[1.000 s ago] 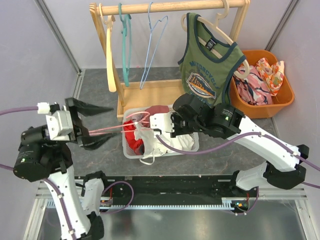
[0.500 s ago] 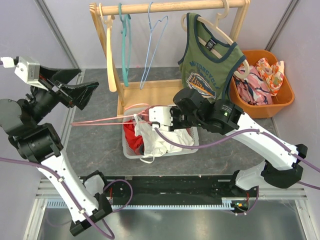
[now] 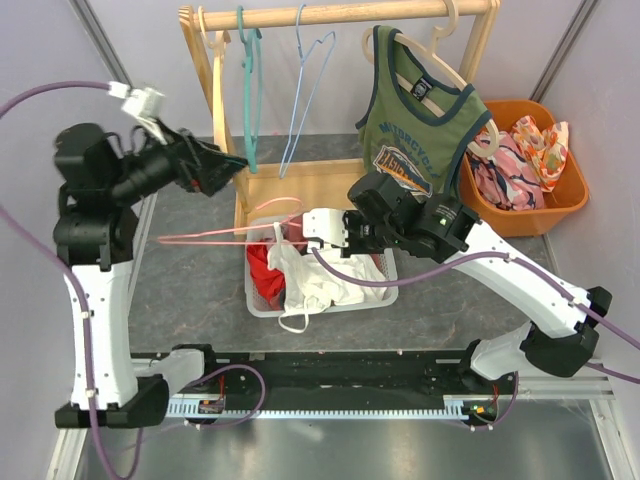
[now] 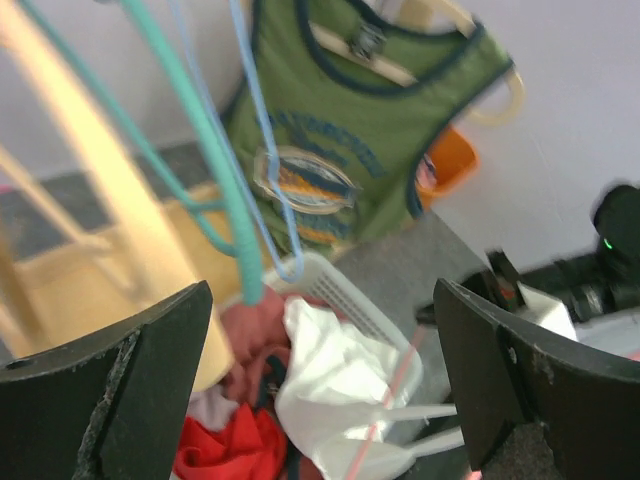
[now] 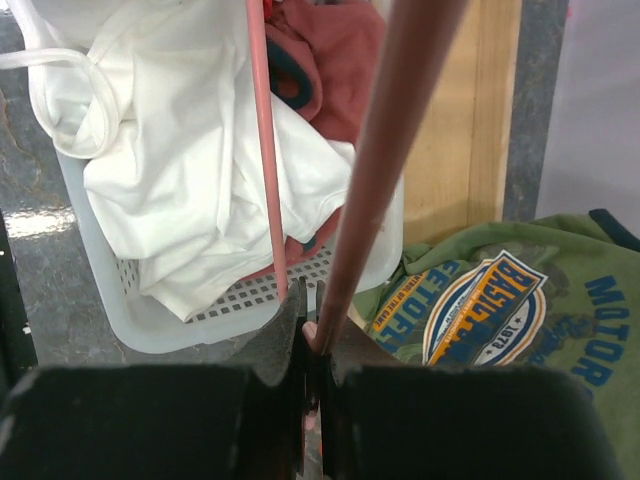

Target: Remove the tank top from the hanger

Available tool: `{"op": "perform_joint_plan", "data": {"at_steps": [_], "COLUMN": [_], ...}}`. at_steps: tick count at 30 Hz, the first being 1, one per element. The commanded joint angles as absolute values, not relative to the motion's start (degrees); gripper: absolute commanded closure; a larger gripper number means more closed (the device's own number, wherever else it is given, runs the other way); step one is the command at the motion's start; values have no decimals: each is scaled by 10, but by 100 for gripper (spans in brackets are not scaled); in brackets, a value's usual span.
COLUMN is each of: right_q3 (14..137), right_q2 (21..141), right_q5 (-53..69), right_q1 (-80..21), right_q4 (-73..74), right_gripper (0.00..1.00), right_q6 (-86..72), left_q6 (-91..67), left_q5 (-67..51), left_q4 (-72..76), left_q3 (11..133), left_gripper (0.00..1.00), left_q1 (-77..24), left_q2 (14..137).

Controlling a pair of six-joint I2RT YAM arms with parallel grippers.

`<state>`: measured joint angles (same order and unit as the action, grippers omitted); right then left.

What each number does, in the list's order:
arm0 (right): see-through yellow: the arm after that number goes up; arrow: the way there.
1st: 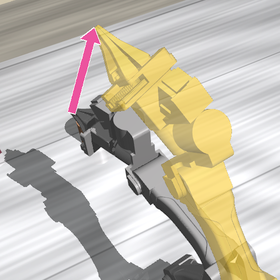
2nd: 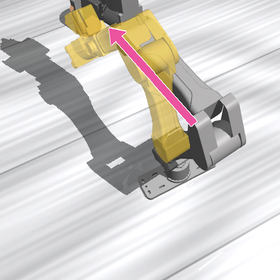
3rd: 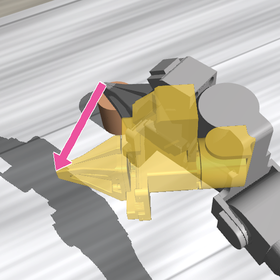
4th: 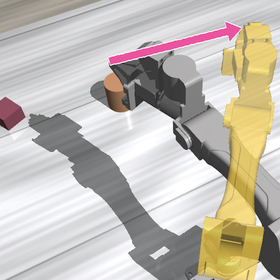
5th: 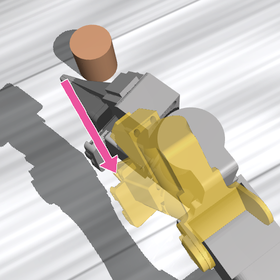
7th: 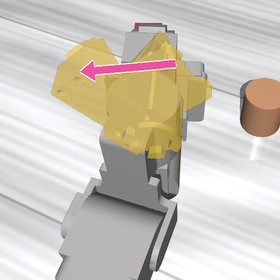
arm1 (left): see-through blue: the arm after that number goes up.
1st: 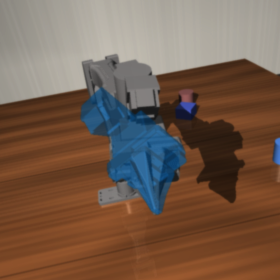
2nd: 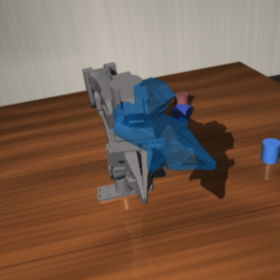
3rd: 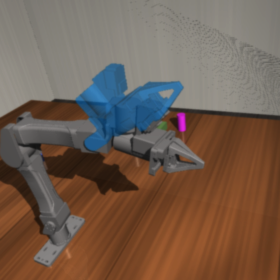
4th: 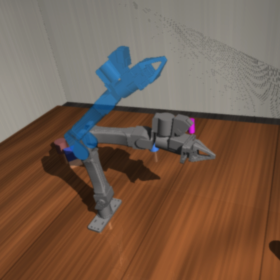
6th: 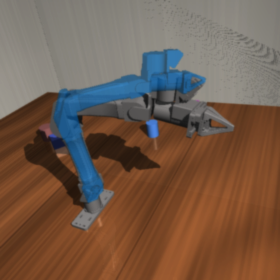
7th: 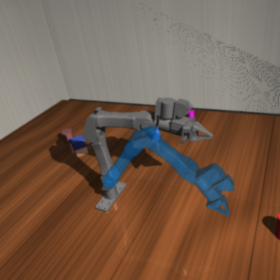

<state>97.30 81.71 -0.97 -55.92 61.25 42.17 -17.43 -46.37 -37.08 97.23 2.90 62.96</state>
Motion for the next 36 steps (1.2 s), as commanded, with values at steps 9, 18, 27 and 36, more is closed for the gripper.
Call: {"op": "perform_joint_plan", "data": {"at_steps": [9,18,27,36], "right_q3": [885,883,889,885], "right_q2": [773,778,781,774], "right_q5": [52,82,106,103], "right_q1": [-522,-502,-501,-501], "right_q4": [561,559,566,564], "right_gripper": [100,100,100,100], "right_q6": [430,428,428,427], "left_q6": [106,205,310,382], "left_q5": [-553,-578,-523,-498], "left_q4": [-600,-663,-674,-710], "left_q3": [992,949,922,925], "left_gripper": [0,0,0,32], "left_q1": [-122,-123,-129,-135], "left_q2": [585,577,606,606]}}
